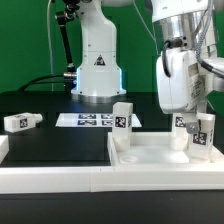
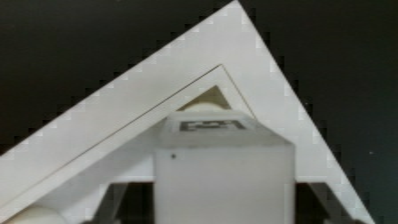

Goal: Assemble square table

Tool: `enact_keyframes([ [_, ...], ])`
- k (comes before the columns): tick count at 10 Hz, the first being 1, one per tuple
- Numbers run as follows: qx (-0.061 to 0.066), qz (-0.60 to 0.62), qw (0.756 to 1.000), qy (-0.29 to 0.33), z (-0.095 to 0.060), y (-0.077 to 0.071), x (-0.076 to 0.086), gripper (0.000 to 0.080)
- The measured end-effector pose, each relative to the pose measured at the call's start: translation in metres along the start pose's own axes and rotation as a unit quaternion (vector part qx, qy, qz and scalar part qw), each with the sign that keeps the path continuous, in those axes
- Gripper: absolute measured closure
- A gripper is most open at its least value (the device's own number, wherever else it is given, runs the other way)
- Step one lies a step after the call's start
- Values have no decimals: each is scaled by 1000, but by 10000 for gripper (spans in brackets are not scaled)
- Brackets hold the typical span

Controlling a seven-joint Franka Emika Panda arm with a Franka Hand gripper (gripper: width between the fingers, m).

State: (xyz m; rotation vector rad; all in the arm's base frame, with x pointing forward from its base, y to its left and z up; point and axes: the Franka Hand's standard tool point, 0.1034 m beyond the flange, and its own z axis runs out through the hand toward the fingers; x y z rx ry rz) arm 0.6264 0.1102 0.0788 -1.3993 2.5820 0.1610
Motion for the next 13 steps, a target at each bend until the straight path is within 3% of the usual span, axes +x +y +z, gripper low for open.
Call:
enact_keyframes([
  [1,0,-6,1000,0,0,0,0,508],
  [2,0,-19,1000,0,1,0,0,433],
  [3,-1,-36,999,1,1,0,0,296],
  [4,-6,-68,998,1,0,1,0,296],
  [5,-15,-114,993,2,0,1,-2,182],
  [6,-15,-195,981,4,-2,-2,-4,160],
  [9,-14,-288,957,3,-2,-2,-3,151],
  [13,-39,-514,857,21,-2,-5,-4,151],
])
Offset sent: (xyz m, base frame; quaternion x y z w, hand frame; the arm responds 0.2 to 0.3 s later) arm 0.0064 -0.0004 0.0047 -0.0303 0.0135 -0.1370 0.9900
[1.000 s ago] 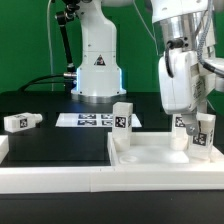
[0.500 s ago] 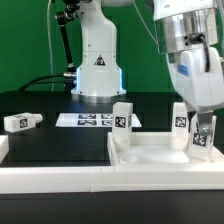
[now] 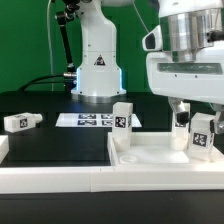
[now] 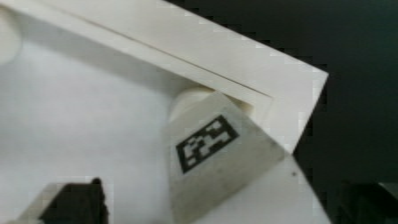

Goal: Assemble square table

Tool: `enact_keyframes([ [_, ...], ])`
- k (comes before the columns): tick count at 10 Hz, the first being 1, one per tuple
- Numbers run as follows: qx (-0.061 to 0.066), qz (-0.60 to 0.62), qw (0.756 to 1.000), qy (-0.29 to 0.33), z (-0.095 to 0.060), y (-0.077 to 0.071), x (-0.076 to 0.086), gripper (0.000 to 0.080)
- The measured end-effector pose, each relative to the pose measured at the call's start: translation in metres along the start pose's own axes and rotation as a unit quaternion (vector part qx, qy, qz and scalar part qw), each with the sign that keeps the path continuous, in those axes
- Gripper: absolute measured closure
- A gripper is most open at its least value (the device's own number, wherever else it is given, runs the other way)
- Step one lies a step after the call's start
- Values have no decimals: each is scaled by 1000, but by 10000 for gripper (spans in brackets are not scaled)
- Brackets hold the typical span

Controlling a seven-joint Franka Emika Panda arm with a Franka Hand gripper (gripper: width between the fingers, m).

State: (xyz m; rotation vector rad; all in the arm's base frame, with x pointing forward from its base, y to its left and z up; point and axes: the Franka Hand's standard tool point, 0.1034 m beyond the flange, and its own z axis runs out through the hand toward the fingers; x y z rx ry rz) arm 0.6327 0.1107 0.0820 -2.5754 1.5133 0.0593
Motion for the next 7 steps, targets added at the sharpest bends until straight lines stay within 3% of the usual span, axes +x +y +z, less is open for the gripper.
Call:
enact_keyframes([
  [4,-6,-182,983,-7,0,-7,8,151],
  [6,-22,-266,964,5,1,-9,5,151],
  [7,-23,-264,964,10,2,-10,2,179],
])
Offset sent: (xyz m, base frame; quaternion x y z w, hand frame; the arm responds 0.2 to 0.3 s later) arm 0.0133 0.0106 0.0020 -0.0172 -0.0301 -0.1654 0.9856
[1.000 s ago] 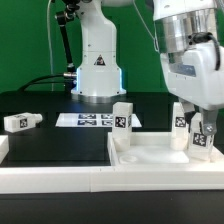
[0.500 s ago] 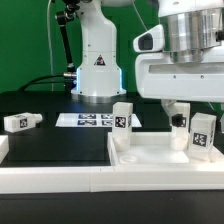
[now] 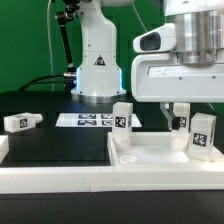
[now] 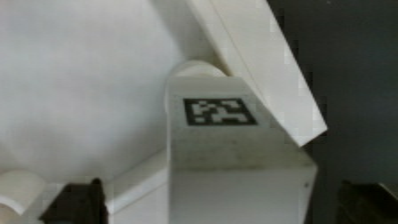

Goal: Assemble square table

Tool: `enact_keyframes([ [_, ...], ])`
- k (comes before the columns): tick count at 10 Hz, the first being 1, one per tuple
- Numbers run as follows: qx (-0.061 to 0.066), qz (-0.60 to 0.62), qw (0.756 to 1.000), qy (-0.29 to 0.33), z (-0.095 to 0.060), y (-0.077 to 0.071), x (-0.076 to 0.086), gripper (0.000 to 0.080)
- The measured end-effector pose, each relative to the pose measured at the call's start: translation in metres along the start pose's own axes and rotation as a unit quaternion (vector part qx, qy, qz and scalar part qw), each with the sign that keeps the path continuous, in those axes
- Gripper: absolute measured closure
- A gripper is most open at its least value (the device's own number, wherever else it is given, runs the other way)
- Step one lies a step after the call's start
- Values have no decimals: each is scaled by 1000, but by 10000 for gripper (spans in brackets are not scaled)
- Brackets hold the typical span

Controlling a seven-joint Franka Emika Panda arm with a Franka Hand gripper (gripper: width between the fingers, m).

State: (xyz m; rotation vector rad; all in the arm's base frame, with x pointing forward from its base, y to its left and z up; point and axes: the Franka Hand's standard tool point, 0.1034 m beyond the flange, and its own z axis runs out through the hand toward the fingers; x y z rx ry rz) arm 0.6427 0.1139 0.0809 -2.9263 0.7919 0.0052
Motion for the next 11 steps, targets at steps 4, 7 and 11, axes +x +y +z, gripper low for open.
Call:
enact_keyframes([
  [4,-2,8,1000,4,2,4,1,500],
  [7,-2,30,1000,4,2,4,1,502],
  [11,-5,239,971,3,2,9,-1,502],
])
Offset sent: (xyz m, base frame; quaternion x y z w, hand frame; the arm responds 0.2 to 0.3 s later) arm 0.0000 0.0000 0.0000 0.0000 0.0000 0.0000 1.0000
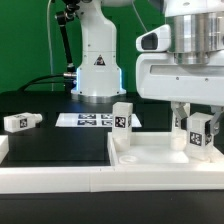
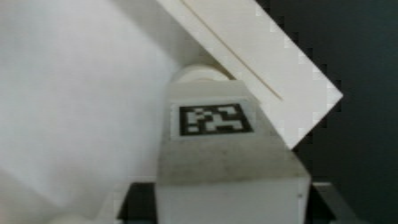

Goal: Assemble square table

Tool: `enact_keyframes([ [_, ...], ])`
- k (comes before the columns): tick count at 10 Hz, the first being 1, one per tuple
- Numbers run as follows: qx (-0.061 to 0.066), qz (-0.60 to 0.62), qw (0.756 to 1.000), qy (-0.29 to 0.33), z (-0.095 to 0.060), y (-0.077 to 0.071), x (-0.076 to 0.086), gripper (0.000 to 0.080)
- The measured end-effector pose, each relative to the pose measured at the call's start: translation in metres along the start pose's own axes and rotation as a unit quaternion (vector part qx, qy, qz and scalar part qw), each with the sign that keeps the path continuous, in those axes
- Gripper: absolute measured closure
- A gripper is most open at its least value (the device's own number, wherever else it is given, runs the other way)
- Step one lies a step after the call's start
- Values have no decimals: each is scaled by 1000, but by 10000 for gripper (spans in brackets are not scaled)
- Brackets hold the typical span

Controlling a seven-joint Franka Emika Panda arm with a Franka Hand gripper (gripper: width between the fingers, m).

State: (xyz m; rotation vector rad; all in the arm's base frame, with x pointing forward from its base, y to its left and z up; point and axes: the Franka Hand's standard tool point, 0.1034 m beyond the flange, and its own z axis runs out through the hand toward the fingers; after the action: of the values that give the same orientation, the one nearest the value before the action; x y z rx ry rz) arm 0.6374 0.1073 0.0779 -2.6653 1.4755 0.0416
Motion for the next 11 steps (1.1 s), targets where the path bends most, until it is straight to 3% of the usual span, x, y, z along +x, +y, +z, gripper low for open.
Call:
enact_keyframes([
  [4,0,181,983,5,6,4,-12,503],
  [11,10,415,910,-12,8,-2,-18,504],
])
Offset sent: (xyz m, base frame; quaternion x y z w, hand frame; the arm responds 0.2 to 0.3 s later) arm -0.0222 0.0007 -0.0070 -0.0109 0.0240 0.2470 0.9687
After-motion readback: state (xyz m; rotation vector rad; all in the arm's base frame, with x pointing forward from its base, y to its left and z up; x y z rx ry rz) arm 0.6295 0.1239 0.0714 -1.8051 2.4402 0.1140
